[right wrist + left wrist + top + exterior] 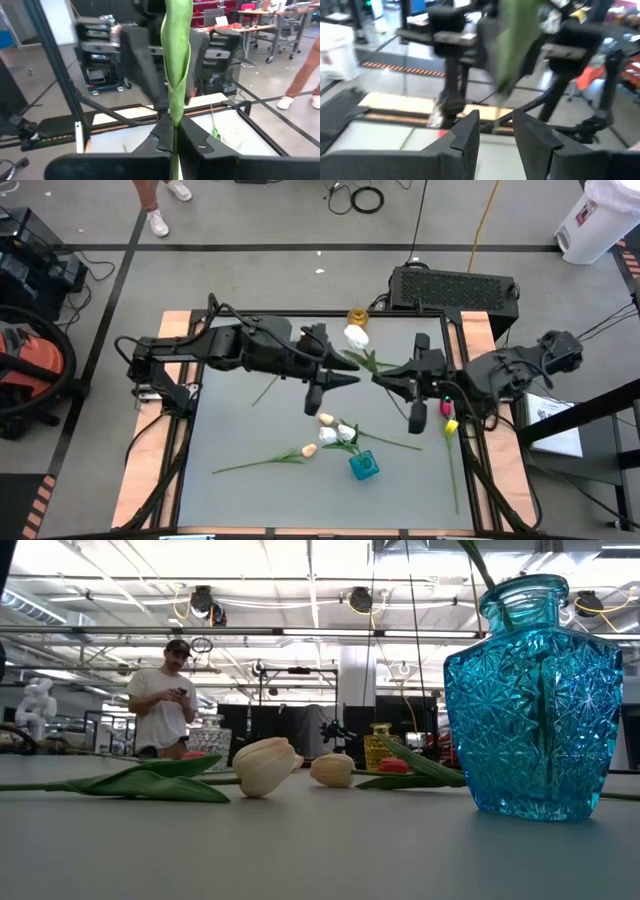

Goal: Sort flowers into vase by color
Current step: Put the white tulip into the blue vase

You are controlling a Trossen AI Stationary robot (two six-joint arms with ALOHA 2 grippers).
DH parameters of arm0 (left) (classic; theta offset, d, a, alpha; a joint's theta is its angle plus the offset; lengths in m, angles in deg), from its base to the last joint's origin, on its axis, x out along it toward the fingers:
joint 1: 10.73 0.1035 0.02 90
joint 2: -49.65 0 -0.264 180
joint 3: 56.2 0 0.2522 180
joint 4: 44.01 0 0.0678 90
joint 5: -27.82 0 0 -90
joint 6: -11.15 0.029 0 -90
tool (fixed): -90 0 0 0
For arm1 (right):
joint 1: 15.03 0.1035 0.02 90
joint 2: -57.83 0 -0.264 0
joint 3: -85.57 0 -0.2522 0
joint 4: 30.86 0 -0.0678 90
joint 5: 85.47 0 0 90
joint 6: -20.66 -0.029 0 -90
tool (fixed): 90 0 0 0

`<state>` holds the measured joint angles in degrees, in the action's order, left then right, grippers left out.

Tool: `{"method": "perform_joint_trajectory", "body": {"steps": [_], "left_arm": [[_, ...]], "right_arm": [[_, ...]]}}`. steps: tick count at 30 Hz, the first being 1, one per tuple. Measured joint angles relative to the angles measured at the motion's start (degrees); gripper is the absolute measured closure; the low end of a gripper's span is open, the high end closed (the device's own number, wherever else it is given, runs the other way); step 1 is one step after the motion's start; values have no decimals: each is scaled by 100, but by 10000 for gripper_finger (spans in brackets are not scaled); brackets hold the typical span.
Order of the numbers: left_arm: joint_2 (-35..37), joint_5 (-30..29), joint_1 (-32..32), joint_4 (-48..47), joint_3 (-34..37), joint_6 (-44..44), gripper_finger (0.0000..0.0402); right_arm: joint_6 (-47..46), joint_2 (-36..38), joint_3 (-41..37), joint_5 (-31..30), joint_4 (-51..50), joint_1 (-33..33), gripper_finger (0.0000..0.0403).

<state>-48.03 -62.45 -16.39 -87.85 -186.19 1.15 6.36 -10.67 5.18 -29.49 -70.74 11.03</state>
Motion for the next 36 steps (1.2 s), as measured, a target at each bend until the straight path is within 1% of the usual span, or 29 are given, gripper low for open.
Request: {"method": "perform_joint_trajectory", "body": {"steps": [2, 9, 16, 20, 23, 27, 30, 33, 36], "left_arm": [[108, -253, 38, -402, 0, -1, 279], [534, -1580, 75, -1683, -2, -57, 278], [941, -2284, 52, -2773, -2, -493, 278], [1197, -2869, -76, -3379, -2, -755, 278], [1374, -3333, -222, -3901, -4, -1063, 278], [1709, -3989, -506, -4572, 172, -1731, 278], [1985, -4476, -783, -5002, 411, -2383, 278], [2232, -4940, -1077, -5233, 766, -2980, 278], [2480, -5326, -1335, -5343, 1219, -3504, 278]], "right_arm": [[4, 72, 0, -179, 13, 147, 403], [65, 444, 0, -1158, -130, 885, 403], [32, 836, 0, -2234, -672, 1830, 402], [-168, 1039, 0, -2869, -1152, 2300, 402], [-614, 1181, 2, -3230, -1799, 2600, 402], [-1566, 1308, 2, -3648, -2943, 2954, 402], [-2366, 1335, 1, -3955, -3797, 3186, 402], [-3107, 1325, -7, -4264, -4495, 3376, 402], [-3654, 1352, -269, -4625, -4710, 3538, 402]]}}
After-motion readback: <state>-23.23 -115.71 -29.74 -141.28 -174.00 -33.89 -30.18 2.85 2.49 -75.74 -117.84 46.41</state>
